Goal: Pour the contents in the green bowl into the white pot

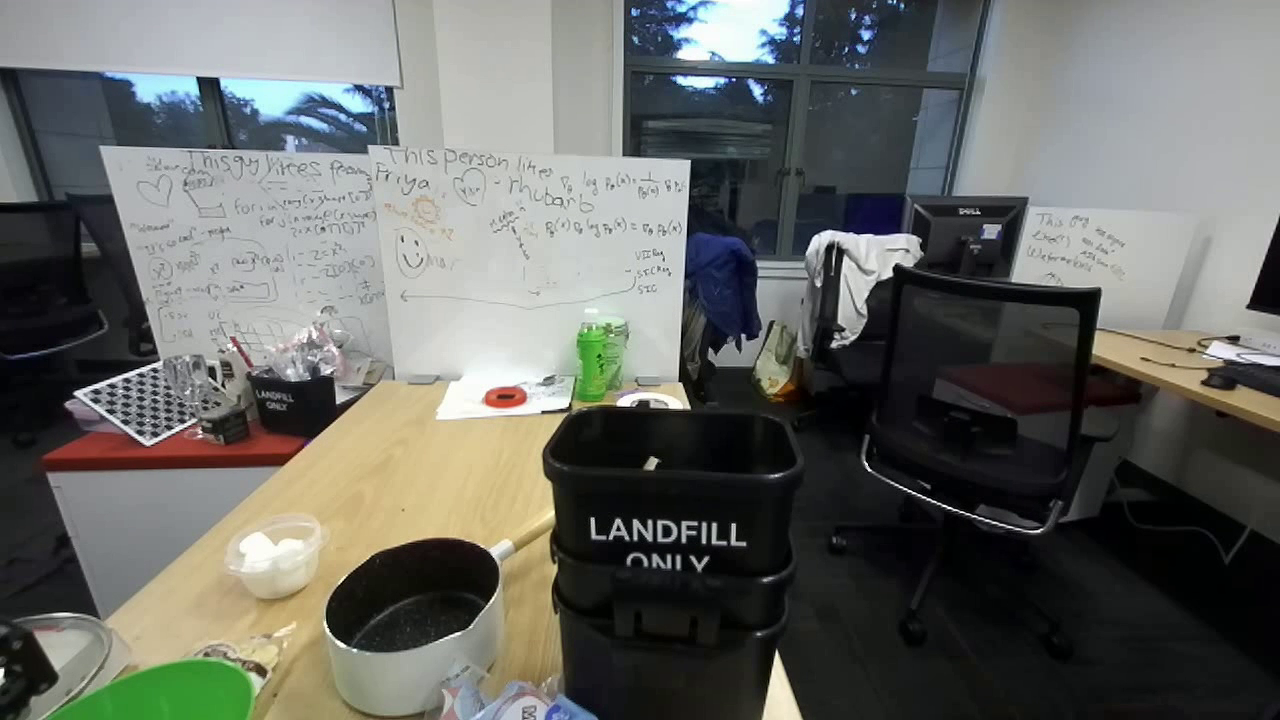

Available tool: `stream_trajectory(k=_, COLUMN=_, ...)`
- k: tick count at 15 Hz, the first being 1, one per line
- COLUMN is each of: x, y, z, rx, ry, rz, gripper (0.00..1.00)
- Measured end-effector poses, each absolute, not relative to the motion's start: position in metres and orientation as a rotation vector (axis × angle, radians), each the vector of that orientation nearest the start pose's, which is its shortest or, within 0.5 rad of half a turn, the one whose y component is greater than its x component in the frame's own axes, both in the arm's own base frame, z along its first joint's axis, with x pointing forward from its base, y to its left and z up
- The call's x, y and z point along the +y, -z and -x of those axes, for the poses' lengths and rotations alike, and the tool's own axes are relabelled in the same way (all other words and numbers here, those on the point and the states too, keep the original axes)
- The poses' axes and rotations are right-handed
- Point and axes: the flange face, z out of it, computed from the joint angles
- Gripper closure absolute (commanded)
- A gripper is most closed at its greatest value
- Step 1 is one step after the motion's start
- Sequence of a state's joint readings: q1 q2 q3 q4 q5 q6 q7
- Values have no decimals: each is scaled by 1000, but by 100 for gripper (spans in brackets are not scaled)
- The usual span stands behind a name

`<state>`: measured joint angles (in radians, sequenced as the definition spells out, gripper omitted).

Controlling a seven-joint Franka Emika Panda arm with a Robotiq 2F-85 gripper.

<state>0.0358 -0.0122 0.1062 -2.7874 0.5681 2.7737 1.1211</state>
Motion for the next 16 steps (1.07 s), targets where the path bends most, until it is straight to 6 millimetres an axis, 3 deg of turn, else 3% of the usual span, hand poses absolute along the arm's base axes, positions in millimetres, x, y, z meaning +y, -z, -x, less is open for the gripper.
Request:
stream_trajectory(k=8, x=17, y=-190, z=-374, rx=2119, ry=11, rz=2041, gripper=0)
stream_trajectory(k=9, x=16, y=-186, z=-373, rx=2123, ry=38, rz=2047, gripper=4)
stream_trajectory(k=10, x=17, y=-181, z=-372, rx=2129, ry=57, rz=2055, gripper=26)
stream_trajectory(k=12, x=18, y=-170, z=-368, rx=2142, ry=63, rz=2074, gripper=31)
stream_trajectory(k=16, x=21, y=-156, z=-363, rx=2150, ry=61, rz=2104, gripper=59)
